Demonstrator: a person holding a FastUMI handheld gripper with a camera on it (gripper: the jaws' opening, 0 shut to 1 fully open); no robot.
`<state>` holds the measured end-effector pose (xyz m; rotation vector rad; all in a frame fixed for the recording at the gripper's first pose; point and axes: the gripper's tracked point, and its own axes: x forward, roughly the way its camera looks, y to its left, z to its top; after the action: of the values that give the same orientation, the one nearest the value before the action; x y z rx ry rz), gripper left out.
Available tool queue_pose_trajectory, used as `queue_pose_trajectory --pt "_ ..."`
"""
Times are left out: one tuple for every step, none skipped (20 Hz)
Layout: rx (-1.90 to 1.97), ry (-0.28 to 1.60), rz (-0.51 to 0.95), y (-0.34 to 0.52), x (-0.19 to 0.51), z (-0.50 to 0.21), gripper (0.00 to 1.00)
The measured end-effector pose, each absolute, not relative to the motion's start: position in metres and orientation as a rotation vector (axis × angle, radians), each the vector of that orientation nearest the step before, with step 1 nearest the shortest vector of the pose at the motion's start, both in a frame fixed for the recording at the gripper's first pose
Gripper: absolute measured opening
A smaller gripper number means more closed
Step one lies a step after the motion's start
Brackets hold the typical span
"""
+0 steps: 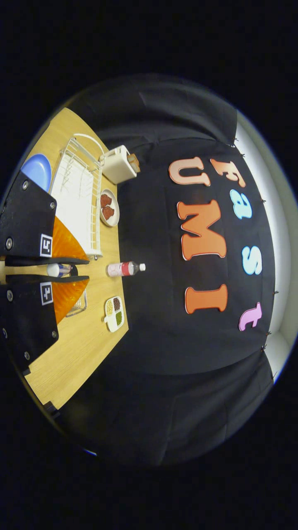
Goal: Take the plate from the dish rack, then take the spoon from the basket and place it into the plate.
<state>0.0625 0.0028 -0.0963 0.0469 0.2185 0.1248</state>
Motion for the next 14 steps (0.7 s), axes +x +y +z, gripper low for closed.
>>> queue_pose_trajectory --pt "0.05 0.214 0.146 0.018 0.051 -0.093 0.08" --pt "0.054 0.214 0.173 0.034 0.04 -0.092 0.08" --pt "0.058 0.214 0.204 0.052 0.028 -0.092 0.08" --pt "0.054 0.217 0.229 0.068 0.018 -0.094 0.08" --pt "0.041 0.223 0.254 0.083 0.009 -0.098 0.08" --pt "0.031 0.233 0.279 0.097 0.0 -0.103 0.08" --pt "0.029 0.242 0.305 0.112 -0.008 -0.108 0.07" --pt "0.034 0.25 0.327 0.127 -0.015 -0.113 0.07" --pt "0.041 0.26 0.352 0.14 -0.02 -0.119 0.07" --pt "0.048 0.27 0.38 0.155 -0.026 -0.124 0.08" --pt "0.043 0.274 0.4 0.165 -0.03 -0.13 0.08" --pt "0.03 0.278 0.411 0.173 -0.031 -0.135 0.07" --pt "0.02 0.287 0.424 0.181 -0.033 -0.142 0.07" --pt "0.017 0.3 0.436 0.189 -0.035 -0.151 0.08"
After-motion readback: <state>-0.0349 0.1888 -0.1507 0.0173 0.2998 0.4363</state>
